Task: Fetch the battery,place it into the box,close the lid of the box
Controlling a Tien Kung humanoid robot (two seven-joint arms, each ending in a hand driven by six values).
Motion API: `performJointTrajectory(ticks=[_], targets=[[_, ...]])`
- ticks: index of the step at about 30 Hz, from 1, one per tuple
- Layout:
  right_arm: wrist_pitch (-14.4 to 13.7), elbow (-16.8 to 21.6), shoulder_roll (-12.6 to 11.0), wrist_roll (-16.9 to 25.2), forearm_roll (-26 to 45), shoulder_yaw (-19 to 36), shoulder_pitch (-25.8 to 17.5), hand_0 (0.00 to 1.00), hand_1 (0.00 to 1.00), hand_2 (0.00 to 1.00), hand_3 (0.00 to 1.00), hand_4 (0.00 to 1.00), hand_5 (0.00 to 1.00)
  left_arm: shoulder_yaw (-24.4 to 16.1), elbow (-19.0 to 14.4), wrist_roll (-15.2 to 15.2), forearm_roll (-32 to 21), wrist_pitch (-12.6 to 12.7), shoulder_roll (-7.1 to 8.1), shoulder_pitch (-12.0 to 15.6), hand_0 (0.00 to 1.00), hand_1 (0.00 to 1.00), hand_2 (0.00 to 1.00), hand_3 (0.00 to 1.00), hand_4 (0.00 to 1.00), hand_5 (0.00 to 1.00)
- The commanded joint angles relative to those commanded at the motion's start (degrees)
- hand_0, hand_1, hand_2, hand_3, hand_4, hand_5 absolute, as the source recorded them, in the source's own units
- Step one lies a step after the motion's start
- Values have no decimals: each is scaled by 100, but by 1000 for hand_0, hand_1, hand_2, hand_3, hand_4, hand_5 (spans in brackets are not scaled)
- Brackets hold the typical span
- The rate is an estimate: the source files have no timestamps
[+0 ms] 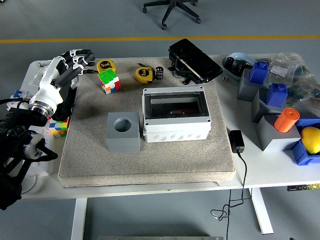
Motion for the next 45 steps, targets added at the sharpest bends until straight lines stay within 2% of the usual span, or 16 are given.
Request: performJointTrajectory(ticks=[45], targets=[[-18, -17, 19, 5, 12, 37, -33, 659, 640, 643, 535, 868, 422, -11, 6, 21, 0, -23, -22, 7, 511, 627, 591, 601, 953, 447]])
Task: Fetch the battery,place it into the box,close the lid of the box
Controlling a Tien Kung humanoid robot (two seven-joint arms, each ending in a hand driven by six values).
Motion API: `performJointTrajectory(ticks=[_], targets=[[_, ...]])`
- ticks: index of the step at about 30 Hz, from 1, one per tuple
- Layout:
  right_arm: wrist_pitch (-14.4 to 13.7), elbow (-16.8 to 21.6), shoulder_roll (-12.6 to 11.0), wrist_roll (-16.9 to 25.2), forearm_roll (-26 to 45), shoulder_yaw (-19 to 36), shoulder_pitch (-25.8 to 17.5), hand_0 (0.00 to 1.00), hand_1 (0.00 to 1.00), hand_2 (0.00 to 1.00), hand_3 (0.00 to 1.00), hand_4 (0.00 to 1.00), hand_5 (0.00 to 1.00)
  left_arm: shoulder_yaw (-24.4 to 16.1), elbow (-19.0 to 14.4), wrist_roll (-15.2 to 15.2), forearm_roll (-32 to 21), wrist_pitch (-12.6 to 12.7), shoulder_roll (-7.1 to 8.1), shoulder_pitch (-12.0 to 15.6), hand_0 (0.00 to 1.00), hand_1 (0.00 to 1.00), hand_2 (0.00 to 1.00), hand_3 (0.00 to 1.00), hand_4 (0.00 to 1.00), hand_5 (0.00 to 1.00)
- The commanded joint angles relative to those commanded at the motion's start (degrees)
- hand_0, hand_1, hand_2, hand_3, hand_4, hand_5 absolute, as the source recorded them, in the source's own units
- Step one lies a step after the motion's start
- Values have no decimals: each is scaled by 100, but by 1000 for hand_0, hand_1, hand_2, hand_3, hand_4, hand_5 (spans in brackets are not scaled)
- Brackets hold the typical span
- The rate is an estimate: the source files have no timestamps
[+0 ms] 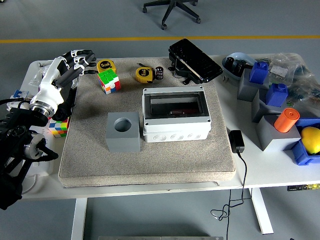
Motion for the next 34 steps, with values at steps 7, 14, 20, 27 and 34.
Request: performJointTrajectory(ticks=[7, 14, 20, 27, 34], targets=[[-41, -2, 11, 21, -10, 20, 0, 659, 640, 643, 535, 868, 422, -34, -19, 1, -5, -5, 2, 7, 511, 627, 591, 595, 953, 447], [-56, -8, 6, 5, 13, 3, 26, 658, 640, 643, 534, 867, 422, -73, -172, 28, -6, -13, 26, 44, 499, 627, 589, 595, 953, 448], [-63, -17, 11, 17, 61, -17, 29, 659, 640, 642, 535, 866, 422, -79, -196, 40, -6, -17, 23, 55, 496, 626, 589, 594, 953, 449], [-88, -26, 4, 11, 85, -72, 82, 659, 640, 642, 534, 866, 421, -76, -262, 55, -20, -11, 28, 70, 499, 627, 589, 593, 953, 450], [-90, -31, 25, 34, 157, -118, 97, 659, 640, 642, 534, 866, 422, -57, -292, 64, -27, -14, 23, 63, 500, 626, 589, 593, 953, 452]])
